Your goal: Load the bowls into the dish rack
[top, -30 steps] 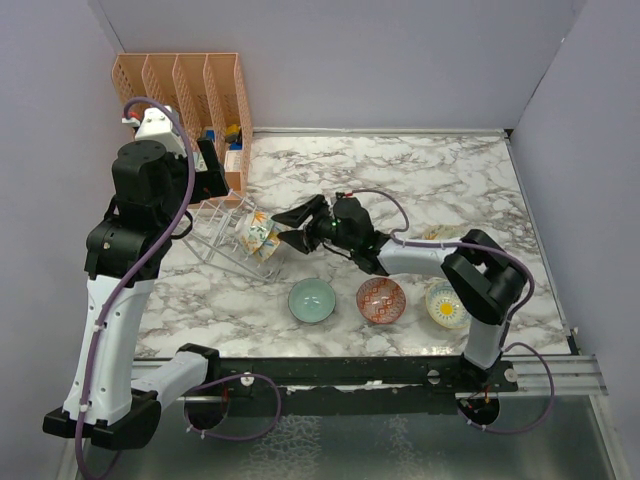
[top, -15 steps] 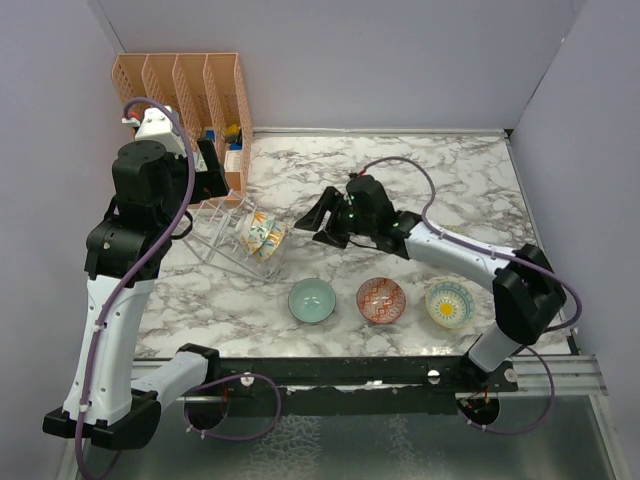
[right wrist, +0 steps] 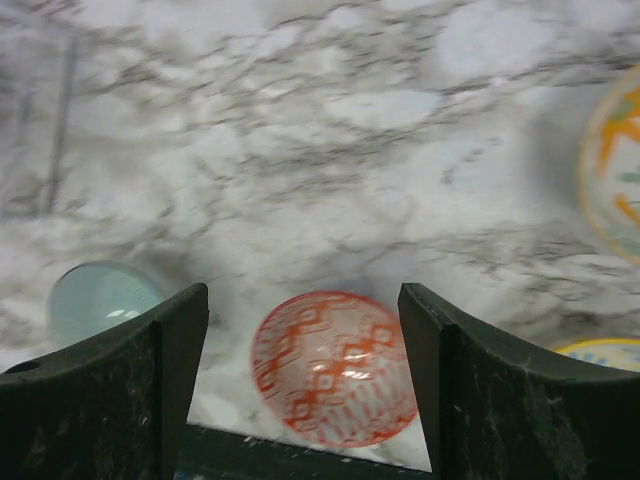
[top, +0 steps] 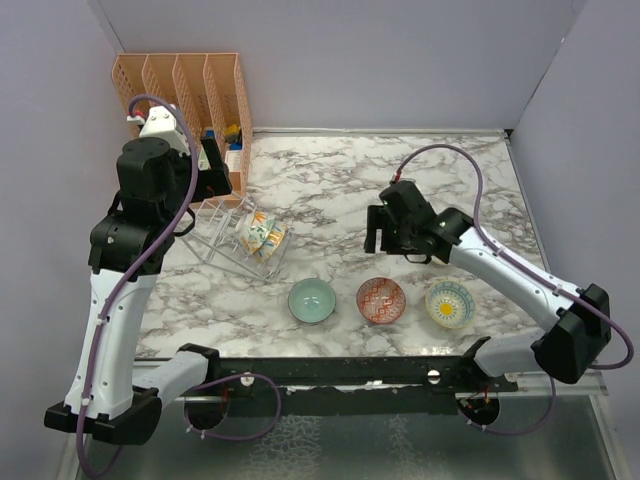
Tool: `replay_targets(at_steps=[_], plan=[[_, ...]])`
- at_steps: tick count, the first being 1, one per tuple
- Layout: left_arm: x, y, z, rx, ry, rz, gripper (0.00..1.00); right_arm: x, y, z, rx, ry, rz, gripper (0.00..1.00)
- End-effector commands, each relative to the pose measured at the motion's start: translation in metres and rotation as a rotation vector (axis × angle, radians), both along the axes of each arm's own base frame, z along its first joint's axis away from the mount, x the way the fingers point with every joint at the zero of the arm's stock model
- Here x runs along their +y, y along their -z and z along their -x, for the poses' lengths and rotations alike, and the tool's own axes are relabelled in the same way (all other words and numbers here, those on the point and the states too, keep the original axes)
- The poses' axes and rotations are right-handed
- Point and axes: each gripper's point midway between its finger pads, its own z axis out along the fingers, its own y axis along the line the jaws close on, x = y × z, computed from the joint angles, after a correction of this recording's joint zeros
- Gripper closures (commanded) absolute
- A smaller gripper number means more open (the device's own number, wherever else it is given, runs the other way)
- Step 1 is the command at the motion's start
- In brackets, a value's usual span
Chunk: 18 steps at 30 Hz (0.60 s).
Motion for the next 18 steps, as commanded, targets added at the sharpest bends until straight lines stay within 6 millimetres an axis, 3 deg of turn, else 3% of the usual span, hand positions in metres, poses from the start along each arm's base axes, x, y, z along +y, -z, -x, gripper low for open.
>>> replay_targets(at_steps=[1, 5, 8, 12, 18], plan=[[-0.014, -0.004, -0.005, -0.016, 0.050, 0.046, 0.01, -0.085, 0.023, -0.031, 0.015, 0.154, 0.258, 0.23], [-0.018, -0.001, -0.005, -0.007, 0.063, 0.060, 0.01, -0.124, 0.020, -0.070, -0.047, 0.236, 0.237, 0.24], [-0.016, 0.000, -0.004, -0.003, 0.057, 0.057, 0.01, -0.130, 0.035, -0.083, -0.028, 0.230, 0.270, 0.25], [-0.012, 0.001, -0.003, 0.001, 0.044, 0.040, 0.01, -0.121, 0.068, -0.085, 0.061, 0.177, 0.280, 0.30], [-0.009, 0.005, -0.002, 0.012, 0.030, 0.030, 0.01, -0.134, 0.099, -0.073, 0.102, 0.202, 0.332, 0.33]])
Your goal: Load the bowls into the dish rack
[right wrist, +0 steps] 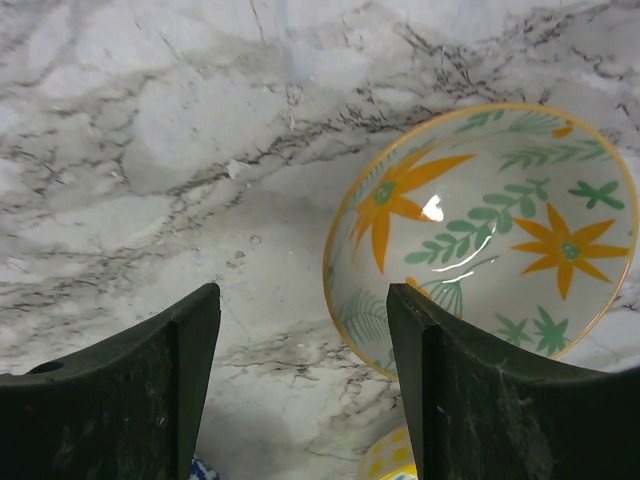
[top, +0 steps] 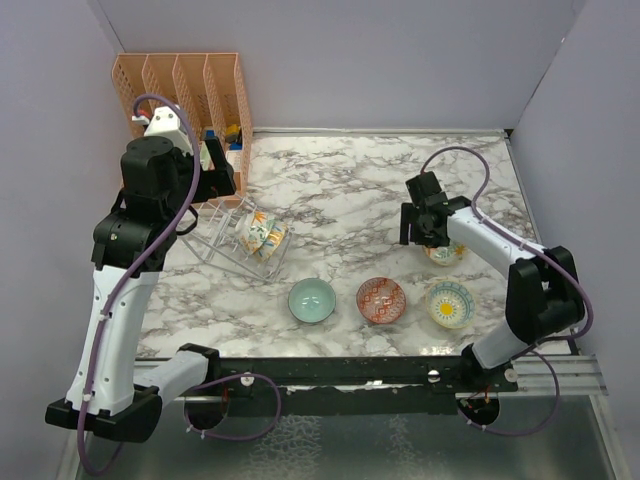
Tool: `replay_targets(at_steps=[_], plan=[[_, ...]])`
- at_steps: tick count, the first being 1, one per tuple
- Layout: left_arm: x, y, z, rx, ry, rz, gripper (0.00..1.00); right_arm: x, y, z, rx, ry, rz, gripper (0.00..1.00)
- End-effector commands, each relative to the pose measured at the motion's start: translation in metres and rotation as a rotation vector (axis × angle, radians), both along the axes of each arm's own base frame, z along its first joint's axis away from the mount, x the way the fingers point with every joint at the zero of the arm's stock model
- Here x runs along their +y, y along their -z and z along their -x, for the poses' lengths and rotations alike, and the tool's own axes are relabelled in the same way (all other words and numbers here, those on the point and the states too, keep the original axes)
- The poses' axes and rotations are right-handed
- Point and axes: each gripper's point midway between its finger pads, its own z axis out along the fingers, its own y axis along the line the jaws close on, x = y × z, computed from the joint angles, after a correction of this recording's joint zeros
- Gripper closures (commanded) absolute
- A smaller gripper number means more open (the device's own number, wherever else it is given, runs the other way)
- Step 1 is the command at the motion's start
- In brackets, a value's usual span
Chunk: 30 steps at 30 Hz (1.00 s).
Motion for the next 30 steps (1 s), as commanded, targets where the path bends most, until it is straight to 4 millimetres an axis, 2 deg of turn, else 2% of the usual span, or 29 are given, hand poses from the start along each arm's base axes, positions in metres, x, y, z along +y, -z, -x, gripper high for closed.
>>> replay_targets(at_steps=[1, 9, 13, 17, 20, 24, 25, 26, 27, 30], plan=[[0.001, 0.000, 0.001, -0.007, -0.003, -0.005, 0.01, -0.008, 0.013, 0.003, -0.012, 0.002, 0.035, 0.34], [0.003, 0.002, 0.000, -0.001, -0.008, -0.024, 0.01, -0.014, 0.035, 0.003, 0.026, 0.018, 0.083, 0.46], [0.004, 0.003, 0.000, -0.002, -0.010, -0.034, 0.01, -0.023, 0.037, 0.001, 0.022, 0.030, 0.133, 0.49], [0.006, 0.005, 0.003, -0.002, -0.014, -0.042, 0.01, -0.030, 0.030, -0.004, -0.008, 0.040, 0.178, 0.53], [0.007, 0.005, 0.004, -0.006, -0.016, -0.047, 0.01, -0.036, 0.024, -0.009, -0.032, 0.042, 0.216, 0.65], [0.006, 0.007, 0.005, -0.006, -0.011, -0.041, 0.01, -0.037, 0.027, -0.011, -0.026, 0.039, 0.227, 0.70], [0.006, 0.009, 0.006, -0.003, -0.010, -0.038, 0.01, -0.035, 0.029, -0.011, -0.021, 0.036, 0.219, 0.80], [0.006, 0.010, 0.007, -0.002, -0.009, -0.036, 0.01, -0.033, 0.029, -0.012, -0.020, 0.035, 0.208, 0.94], [0.006, 0.010, 0.007, 0.000, -0.010, -0.035, 0.01, -0.030, 0.028, -0.013, -0.022, 0.032, 0.195, 0.98], [0.007, 0.008, 0.009, -0.008, -0.013, -0.039, 0.01, -0.020, 0.016, -0.020, -0.057, 0.012, 0.144, 0.99]])
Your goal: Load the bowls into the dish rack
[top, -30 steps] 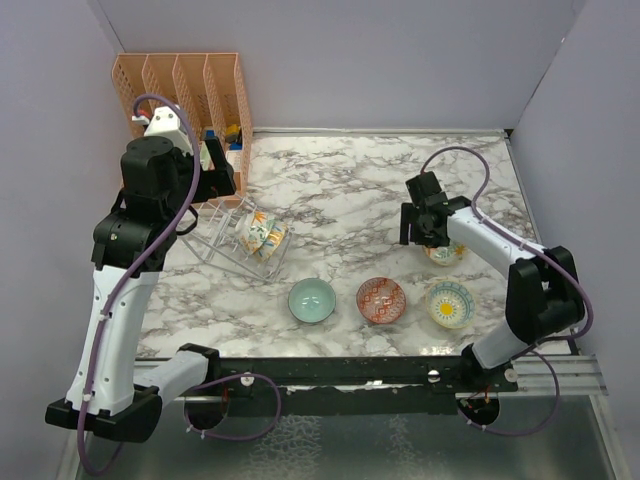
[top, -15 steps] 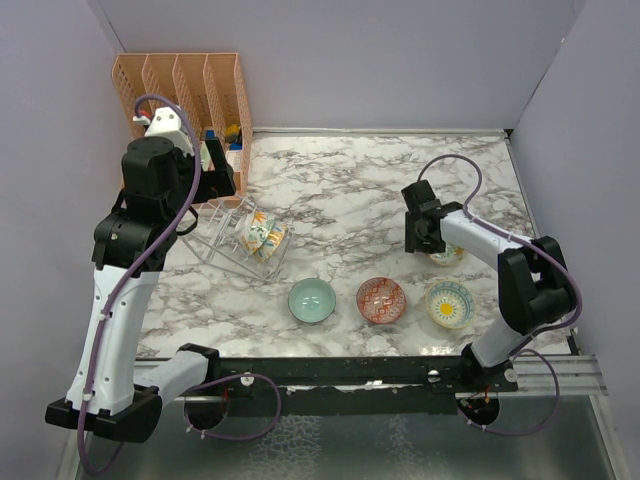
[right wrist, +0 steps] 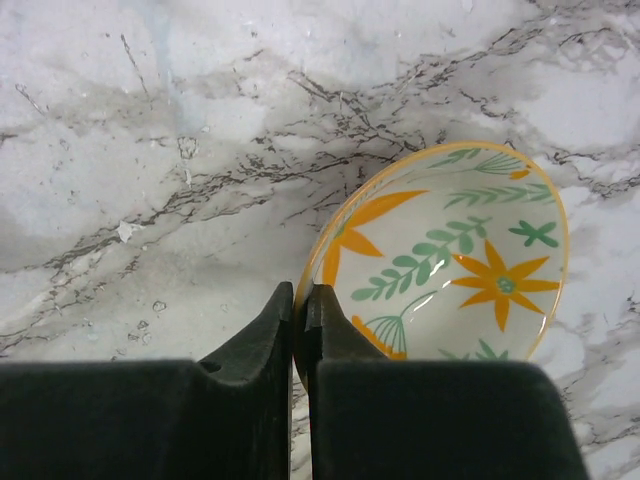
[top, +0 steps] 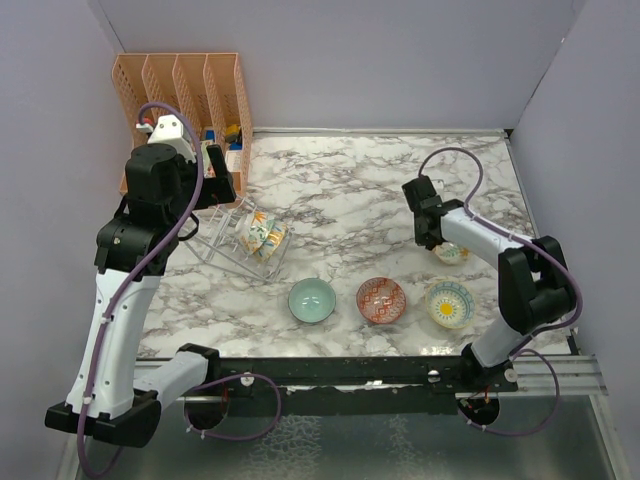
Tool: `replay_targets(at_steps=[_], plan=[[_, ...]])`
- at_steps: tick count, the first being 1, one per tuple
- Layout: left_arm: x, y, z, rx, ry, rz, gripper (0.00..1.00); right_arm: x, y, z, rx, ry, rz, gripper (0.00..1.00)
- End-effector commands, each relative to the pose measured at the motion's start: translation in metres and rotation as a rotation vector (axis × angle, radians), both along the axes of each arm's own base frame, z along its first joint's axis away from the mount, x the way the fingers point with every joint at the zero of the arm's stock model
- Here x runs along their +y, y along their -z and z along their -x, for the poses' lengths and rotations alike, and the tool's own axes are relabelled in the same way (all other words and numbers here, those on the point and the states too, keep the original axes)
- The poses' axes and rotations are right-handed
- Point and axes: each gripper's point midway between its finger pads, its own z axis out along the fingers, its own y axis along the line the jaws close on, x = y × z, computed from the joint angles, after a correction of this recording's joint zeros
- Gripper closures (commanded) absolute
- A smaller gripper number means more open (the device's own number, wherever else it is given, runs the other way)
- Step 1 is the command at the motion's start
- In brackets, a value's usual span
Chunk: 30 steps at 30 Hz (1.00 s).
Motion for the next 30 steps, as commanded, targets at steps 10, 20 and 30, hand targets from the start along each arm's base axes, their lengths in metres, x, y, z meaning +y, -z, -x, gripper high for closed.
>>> replay_targets(at_steps=[10, 20, 30], plan=[[0.005, -0.026, 0.003, -0.076, -0.016, -0.009, 0.01, 0.130, -0.162, -0.058, -0.375, -0.355, -0.640, 0.99], [0.004, -0.046, 0.002, -0.115, -0.014, 0.006, 0.01, 0.236, -0.310, -0.005, -0.512, -0.576, -1.557, 0.99], [0.000, -0.053, 0.000, -0.123, -0.002, 0.027, 0.01, 0.319, -0.346, 0.019, -0.462, -0.462, -2.066, 0.99]])
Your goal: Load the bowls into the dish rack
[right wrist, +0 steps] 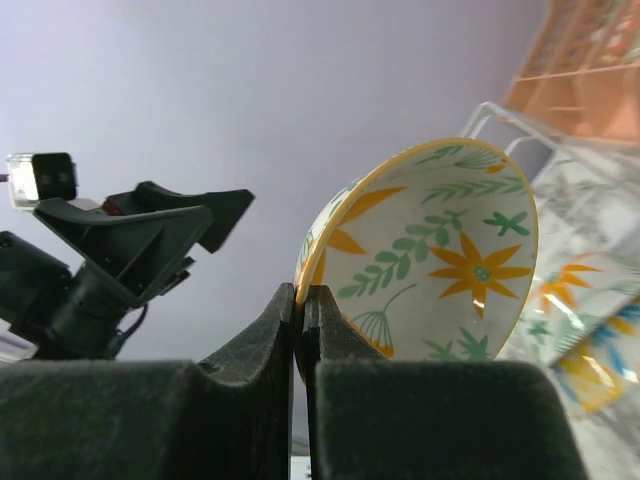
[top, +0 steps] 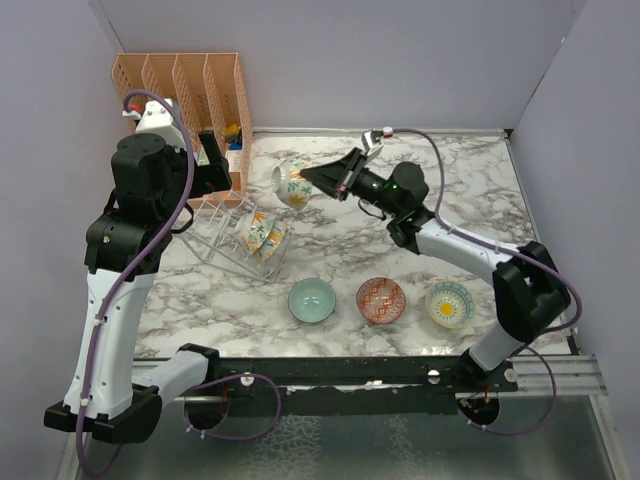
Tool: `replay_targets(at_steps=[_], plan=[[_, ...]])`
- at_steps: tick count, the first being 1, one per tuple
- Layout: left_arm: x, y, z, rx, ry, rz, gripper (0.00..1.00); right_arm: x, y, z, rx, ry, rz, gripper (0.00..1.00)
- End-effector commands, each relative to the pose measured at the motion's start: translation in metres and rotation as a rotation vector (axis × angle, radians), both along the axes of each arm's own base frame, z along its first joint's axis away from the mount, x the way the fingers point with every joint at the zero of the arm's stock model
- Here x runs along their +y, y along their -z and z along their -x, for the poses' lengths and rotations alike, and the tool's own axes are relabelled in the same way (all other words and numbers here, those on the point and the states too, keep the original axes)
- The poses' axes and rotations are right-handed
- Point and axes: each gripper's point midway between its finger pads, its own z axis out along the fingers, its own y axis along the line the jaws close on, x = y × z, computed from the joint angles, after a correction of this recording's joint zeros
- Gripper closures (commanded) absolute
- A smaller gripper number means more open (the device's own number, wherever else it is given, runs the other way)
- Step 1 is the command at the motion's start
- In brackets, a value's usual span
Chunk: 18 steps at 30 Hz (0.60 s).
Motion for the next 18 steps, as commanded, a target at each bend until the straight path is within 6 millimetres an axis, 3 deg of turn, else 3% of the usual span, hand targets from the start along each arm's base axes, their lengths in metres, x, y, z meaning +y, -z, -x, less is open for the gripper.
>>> replay_targets(at_steps=[1, 6, 18], plan=[[-0.002, -0.015, 0.003, -0.037, 0.010, 0.016, 0.01, 0.023, -0.054, 0.014, 0.011, -0.042, -0.339, 0.99], [-0.004, -0.013, 0.006, -0.023, 0.020, 0.018, 0.01, 0.057, -0.049, 0.013, 0.080, -0.080, -0.474, 0.99], [-0.004, -0.008, 0.012, -0.009, 0.031, 0.014, 0.01, 0.096, 0.009, 0.013, 0.305, -0.116, -0.545, 0.99]])
